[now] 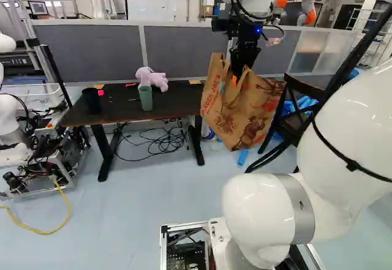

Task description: Pick up the bag on the ground and place it on the table

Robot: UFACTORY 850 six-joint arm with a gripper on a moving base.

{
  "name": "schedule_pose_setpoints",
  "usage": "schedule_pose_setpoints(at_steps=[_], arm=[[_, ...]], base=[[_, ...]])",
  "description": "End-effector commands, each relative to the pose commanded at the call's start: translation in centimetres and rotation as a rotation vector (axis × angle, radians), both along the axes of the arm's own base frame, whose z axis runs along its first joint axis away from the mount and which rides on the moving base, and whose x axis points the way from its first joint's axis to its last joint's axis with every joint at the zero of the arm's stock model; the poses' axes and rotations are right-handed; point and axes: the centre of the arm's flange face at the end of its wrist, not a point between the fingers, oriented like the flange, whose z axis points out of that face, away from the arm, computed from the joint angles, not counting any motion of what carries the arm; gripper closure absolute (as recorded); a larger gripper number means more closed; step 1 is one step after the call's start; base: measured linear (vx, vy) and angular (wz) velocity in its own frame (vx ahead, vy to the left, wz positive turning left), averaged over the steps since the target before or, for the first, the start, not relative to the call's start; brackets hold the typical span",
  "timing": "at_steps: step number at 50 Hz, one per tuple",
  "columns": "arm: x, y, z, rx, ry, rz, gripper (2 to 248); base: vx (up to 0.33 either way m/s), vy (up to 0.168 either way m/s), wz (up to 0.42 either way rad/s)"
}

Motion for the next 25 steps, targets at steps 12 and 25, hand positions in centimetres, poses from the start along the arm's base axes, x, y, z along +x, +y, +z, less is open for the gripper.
schedule_pose_setpoints(at_steps=[12,25], arm=[[0.0,0.0,0.0,0.0,0.0,0.0,229],[0.0,0.0,0.0,0.0,0.0,0.0,229]], base=[[0.182,-0.056,-0.012],[0.2,-0.039,-0.01]])
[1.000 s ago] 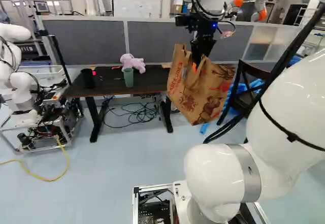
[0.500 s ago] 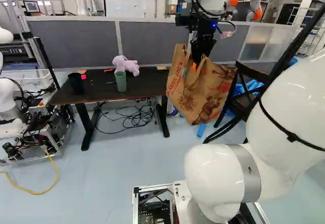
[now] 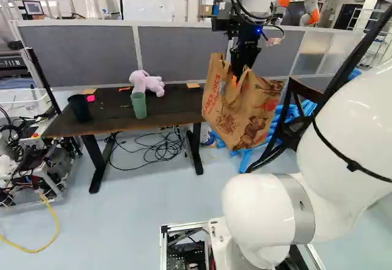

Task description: Pick up the bag on the ground and place it on the table

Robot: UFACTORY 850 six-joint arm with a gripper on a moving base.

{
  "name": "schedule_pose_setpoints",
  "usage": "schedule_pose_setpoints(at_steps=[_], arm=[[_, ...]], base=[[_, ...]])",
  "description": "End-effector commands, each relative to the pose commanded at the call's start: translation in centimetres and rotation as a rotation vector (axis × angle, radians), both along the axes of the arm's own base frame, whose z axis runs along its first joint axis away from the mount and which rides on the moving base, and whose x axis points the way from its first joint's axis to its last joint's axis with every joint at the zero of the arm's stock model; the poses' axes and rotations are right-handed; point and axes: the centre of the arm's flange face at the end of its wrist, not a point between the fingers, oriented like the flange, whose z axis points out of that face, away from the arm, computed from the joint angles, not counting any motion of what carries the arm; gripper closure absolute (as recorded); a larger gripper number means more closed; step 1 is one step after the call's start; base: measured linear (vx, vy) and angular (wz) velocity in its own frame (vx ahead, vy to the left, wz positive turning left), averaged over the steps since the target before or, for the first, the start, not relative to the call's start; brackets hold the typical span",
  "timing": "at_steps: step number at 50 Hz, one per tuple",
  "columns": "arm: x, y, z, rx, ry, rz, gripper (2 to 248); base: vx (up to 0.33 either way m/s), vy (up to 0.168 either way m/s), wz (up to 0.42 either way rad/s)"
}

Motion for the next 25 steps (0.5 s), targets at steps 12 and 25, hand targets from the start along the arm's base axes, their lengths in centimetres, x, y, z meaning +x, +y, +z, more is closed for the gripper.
schedule_pose_setpoints(at_steps=[12,25], arm=[[0.0,0.0,0.0,0.0,0.0,0.0,229],[0.0,0.0,0.0,0.0,0.0,0.0,229]], base=[[0.197,-0.036,0.001],[0.183,0.03,0.149]])
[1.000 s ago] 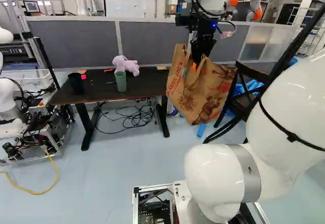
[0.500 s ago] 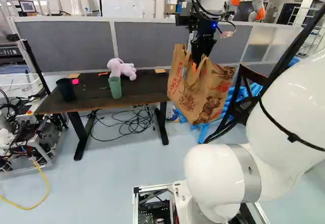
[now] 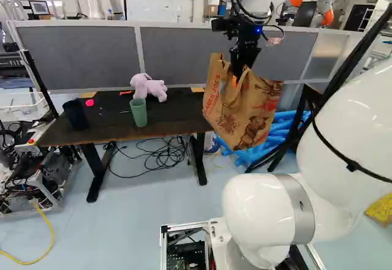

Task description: Pick up the bag on the ground and place it on the table

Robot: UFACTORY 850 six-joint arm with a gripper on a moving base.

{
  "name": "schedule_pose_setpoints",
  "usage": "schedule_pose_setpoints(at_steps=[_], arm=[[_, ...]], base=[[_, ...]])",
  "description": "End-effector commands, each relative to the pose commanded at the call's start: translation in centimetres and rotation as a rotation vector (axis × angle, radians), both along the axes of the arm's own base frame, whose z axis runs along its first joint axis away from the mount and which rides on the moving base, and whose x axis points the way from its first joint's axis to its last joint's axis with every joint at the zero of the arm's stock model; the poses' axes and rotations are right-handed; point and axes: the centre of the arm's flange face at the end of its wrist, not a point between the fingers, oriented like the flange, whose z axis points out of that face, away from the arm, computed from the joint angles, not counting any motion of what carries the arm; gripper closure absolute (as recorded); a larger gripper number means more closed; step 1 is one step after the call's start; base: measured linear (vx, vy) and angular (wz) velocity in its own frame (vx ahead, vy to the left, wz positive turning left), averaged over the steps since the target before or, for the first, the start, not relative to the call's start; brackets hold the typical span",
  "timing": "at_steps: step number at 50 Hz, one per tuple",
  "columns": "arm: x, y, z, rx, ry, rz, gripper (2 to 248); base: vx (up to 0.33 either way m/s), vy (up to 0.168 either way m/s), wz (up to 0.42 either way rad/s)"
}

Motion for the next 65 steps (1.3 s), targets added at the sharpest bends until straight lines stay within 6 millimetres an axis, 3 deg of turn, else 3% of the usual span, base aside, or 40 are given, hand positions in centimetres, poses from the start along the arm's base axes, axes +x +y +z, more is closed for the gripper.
schedule_pose_setpoints(at_steps=[38,65], arm=[[0.0,0.0,0.0,0.0,0.0,0.0,229],[0.8,-0.01,0.02,0.0,0.002,0.002,229]], base=[[0.186,0.04,0.173],[0.094,0.002,0.007]])
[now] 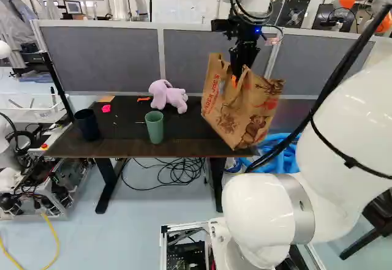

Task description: Pick up the bag on the ground and place it on the table

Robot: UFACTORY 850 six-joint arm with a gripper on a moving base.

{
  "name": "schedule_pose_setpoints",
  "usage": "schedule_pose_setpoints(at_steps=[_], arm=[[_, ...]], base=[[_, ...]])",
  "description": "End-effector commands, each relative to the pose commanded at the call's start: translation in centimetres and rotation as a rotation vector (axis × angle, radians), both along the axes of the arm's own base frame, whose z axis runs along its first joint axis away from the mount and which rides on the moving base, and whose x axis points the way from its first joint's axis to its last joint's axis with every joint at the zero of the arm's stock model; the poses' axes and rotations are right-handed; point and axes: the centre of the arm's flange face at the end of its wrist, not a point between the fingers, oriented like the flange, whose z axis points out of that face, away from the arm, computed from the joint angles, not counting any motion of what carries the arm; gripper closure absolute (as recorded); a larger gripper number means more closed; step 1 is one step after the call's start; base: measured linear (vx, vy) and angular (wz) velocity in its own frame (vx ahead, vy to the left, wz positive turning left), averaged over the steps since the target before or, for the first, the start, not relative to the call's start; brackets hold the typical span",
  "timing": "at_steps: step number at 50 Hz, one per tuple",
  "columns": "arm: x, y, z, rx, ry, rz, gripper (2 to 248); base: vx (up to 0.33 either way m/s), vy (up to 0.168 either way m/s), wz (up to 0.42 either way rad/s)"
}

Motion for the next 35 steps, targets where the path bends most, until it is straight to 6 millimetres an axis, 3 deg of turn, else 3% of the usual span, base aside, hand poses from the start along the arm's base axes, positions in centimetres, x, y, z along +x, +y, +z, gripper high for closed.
schedule_pose_setpoints(at_steps=[15,35], arm=[[1.0,0.0,0.0,0.0,0.002,0.003,229],[3.8,0.1,0.1,-0.007,0.005,0.017,229]], base=[[0.0,0.0,0.0],[0.0,0.0,0.0]])
